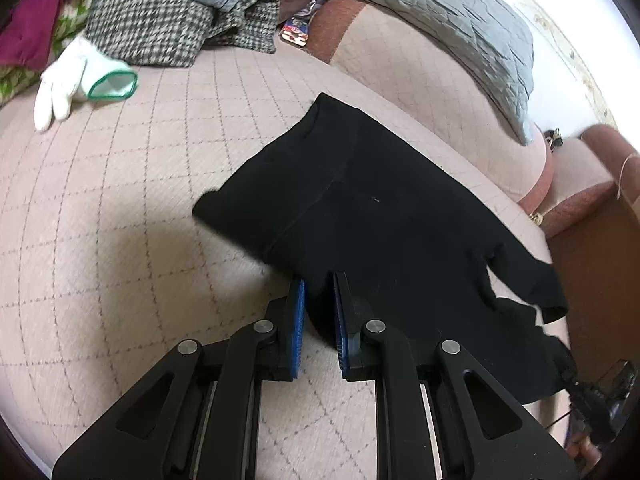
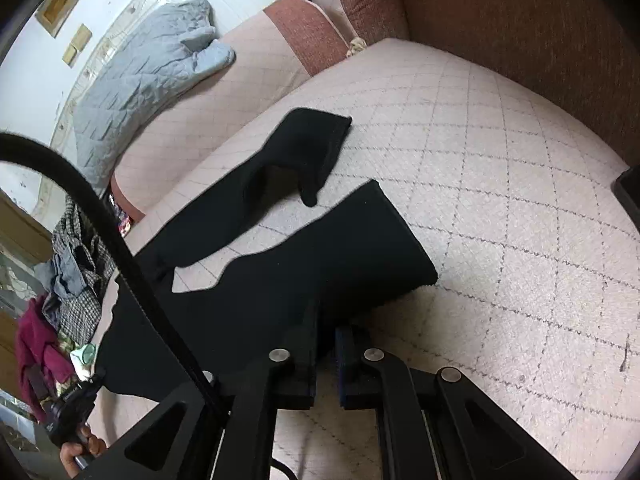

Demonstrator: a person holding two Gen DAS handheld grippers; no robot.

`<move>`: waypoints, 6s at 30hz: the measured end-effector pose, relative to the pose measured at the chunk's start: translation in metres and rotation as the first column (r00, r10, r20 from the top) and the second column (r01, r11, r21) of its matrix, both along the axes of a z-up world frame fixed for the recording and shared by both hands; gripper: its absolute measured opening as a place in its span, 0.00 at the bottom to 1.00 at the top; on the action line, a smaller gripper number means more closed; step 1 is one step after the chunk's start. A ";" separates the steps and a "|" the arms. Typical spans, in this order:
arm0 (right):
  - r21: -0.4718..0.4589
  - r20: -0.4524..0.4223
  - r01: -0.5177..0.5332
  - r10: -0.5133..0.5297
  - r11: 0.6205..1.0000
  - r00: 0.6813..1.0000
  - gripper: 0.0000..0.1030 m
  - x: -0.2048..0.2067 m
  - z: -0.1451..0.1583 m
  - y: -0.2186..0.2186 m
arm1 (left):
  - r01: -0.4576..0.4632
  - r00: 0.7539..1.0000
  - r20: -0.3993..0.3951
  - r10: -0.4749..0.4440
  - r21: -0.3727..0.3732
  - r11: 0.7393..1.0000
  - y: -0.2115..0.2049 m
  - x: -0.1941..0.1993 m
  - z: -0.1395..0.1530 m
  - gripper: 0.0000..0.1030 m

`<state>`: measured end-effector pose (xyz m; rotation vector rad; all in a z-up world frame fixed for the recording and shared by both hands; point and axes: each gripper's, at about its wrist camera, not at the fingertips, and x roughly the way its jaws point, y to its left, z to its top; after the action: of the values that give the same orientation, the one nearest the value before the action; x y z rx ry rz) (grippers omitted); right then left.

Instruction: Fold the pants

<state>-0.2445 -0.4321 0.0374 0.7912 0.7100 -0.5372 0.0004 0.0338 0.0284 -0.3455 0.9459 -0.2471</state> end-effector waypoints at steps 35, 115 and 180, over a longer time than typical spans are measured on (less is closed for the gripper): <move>0.156 0.137 -0.054 0.033 0.986 0.990 0.06 0.010 -0.015 0.013 | -0.055 0.998 0.023 0.059 -0.134 0.989 0.005 0.016 0.001 0.13; -0.250 -0.475 -0.935 0.810 0.251 0.344 0.06 0.332 -0.029 0.093 | 0.692 0.650 -0.136 -0.748 0.512 0.508 -0.108 0.169 -0.018 0.17; -0.017 0.012 -0.548 0.549 0.836 0.836 0.05 0.215 -0.037 0.139 | 0.104 0.994 0.013 -0.105 0.043 0.994 0.066 -0.041 0.000 0.17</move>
<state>-0.0290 -0.2935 0.0008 0.5402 0.8753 -0.0093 -0.0402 0.1000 0.0282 -0.2554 0.9545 -0.3242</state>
